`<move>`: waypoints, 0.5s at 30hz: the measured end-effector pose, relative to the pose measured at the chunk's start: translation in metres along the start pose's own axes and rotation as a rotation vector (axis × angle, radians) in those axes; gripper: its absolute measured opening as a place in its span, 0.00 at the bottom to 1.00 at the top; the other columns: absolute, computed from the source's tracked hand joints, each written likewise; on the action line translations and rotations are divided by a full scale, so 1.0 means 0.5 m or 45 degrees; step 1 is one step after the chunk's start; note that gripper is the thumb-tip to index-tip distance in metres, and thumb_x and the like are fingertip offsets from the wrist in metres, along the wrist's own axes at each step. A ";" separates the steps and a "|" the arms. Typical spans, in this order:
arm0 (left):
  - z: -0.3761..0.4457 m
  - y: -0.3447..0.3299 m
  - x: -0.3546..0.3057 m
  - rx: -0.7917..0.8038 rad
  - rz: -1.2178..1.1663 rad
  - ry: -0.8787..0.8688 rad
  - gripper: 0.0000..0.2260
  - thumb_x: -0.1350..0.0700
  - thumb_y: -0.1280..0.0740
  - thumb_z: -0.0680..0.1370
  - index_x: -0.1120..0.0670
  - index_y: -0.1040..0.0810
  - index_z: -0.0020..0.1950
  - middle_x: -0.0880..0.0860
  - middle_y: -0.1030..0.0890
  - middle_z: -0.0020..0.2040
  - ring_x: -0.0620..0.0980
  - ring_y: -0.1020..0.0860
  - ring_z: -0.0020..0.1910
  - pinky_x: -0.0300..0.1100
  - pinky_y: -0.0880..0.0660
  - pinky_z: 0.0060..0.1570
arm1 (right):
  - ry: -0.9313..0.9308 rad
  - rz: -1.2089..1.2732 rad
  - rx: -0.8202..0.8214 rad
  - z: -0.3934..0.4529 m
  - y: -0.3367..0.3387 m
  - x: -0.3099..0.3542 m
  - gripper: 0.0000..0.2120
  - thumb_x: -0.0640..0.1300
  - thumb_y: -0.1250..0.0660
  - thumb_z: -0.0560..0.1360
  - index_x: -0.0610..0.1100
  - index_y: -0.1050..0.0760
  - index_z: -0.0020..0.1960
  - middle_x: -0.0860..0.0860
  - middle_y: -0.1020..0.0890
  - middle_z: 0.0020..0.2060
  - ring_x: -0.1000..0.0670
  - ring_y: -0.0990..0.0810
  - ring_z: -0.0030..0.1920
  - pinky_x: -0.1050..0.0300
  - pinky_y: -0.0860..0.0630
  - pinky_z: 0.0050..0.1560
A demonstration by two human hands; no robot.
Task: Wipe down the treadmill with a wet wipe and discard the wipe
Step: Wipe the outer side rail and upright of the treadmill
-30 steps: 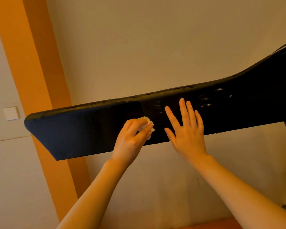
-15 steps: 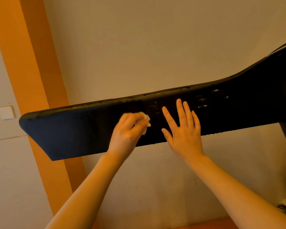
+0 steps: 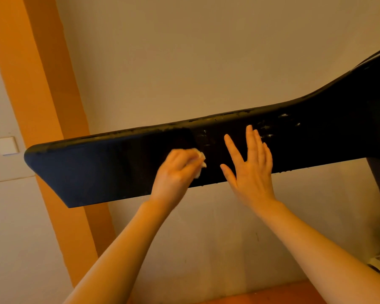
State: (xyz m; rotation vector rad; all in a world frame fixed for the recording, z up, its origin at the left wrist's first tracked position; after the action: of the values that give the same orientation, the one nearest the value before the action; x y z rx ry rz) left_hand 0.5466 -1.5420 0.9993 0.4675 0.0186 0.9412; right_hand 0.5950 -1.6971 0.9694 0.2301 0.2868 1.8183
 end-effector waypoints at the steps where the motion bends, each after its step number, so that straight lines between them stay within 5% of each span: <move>1: -0.014 -0.009 -0.008 0.058 -0.108 0.030 0.05 0.54 0.35 0.81 0.47 0.20 0.51 0.40 0.21 0.49 0.35 0.27 0.55 0.33 0.29 0.54 | -0.040 0.004 0.002 -0.001 0.000 -0.008 0.30 0.60 0.48 0.82 0.51 0.47 0.80 0.38 0.48 0.78 0.37 0.49 0.78 0.38 0.44 0.73; 4: -0.019 -0.018 -0.010 0.096 -0.085 0.024 0.08 0.56 0.35 0.81 0.54 0.19 0.57 0.47 0.20 0.54 0.43 0.25 0.56 0.33 0.27 0.54 | -0.044 -0.001 0.023 0.001 0.000 -0.013 0.30 0.61 0.48 0.81 0.51 0.47 0.80 0.38 0.48 0.79 0.37 0.49 0.78 0.38 0.44 0.73; 11: 0.081 0.056 0.024 -0.184 -0.236 0.232 0.07 0.58 0.31 0.79 0.57 0.20 0.57 0.46 0.22 0.53 0.38 0.27 0.55 0.27 0.31 0.55 | 0.002 -0.028 0.017 0.005 0.006 -0.013 0.31 0.62 0.49 0.80 0.50 0.45 0.80 0.37 0.46 0.78 0.36 0.47 0.78 0.38 0.43 0.72; 15: 0.028 -0.004 -0.002 0.005 -0.308 0.216 0.05 0.54 0.34 0.81 0.50 0.18 0.52 0.40 0.22 0.49 0.36 0.27 0.56 0.31 0.30 0.53 | 0.048 -0.079 0.015 0.005 0.002 -0.019 0.31 0.63 0.51 0.81 0.51 0.48 0.80 0.38 0.47 0.78 0.37 0.48 0.78 0.39 0.43 0.73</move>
State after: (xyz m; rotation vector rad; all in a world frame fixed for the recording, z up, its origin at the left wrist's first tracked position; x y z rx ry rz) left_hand 0.5506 -1.5491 1.0107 0.3786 0.2266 0.7404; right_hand 0.5971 -1.7062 0.9723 0.1932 0.3276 1.7616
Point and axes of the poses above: each hand's wrist, its own z-axis towards the middle knuckle, its own y-axis out of the back of the hand, x = y × z, the point moved 10 cm from there along z, towards the middle knuckle
